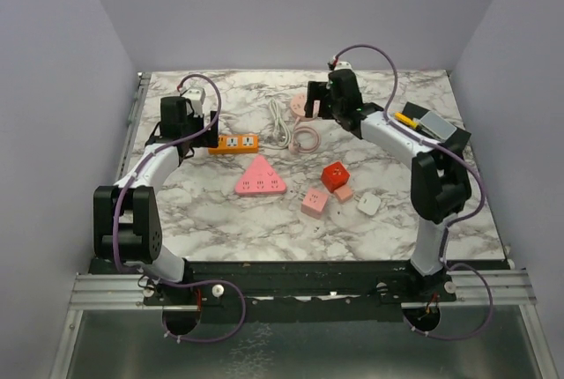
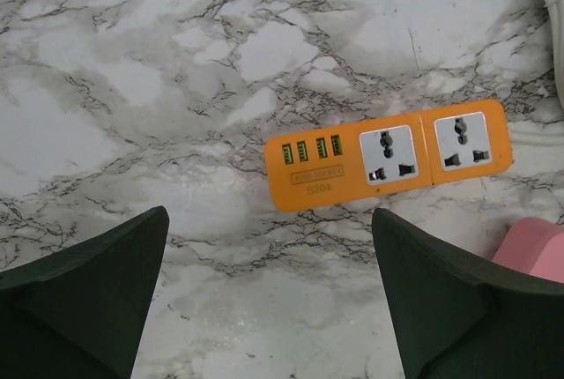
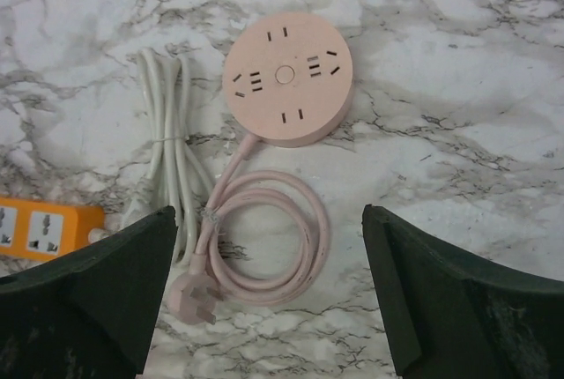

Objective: Insert the plug
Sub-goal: Pick up the socket from the center of the board.

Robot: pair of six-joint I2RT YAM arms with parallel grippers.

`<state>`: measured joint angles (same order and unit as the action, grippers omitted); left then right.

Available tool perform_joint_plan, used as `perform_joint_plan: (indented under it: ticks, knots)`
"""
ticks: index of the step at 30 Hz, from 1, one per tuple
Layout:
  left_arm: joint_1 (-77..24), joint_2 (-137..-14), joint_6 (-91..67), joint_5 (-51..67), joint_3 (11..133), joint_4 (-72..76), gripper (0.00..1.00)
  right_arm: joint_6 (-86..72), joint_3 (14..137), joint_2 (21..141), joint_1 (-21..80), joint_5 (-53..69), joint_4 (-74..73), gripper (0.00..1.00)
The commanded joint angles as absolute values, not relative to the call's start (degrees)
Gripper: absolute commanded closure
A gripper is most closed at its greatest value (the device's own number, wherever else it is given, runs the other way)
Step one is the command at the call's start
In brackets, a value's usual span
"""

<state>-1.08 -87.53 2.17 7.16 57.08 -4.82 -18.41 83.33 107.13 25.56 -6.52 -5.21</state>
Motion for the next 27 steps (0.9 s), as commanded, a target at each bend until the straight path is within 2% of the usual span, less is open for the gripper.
perform_joint_plan:
  ticks: [1, 7, 13, 18, 21, 27]
  knots:
    - [-0.70, -89.26, 3.99, 7.79, 59.10, -9.93, 0.01, -18.14, 89.72, 115.03, 28.40, -14.52, -14.67, 0.09]
    - [-0.79, -89.29, 4.47, 12.08, 59.06, -12.12, 0.01, -21.35, 99.84, 123.97, 31.07, -16.23, -17.98, 0.22]
    - [-0.88, -88.24, 5.36, 13.89, 58.69, -13.95, 0.01, -25.48, 111.62, 133.34, 31.63, -18.66, -22.06, 0.26]
    - [-0.83, -86.74, 6.29, 11.79, 58.88, -14.52, 0.01, -27.66, 121.41, 140.65, 31.72, -18.31, -26.67, 0.38]
    - [-0.87, -86.00, 6.41, 11.29, 58.85, -14.59, 0.01, -28.88, 124.01, 142.70, 32.16, -18.80, -28.53, 0.49]
    - [-0.88, -85.38, 6.85, 10.33, 58.71, -14.65, 0.01, -31.16, 122.12, 142.03, 33.18, -24.00, -31.18, 0.48]
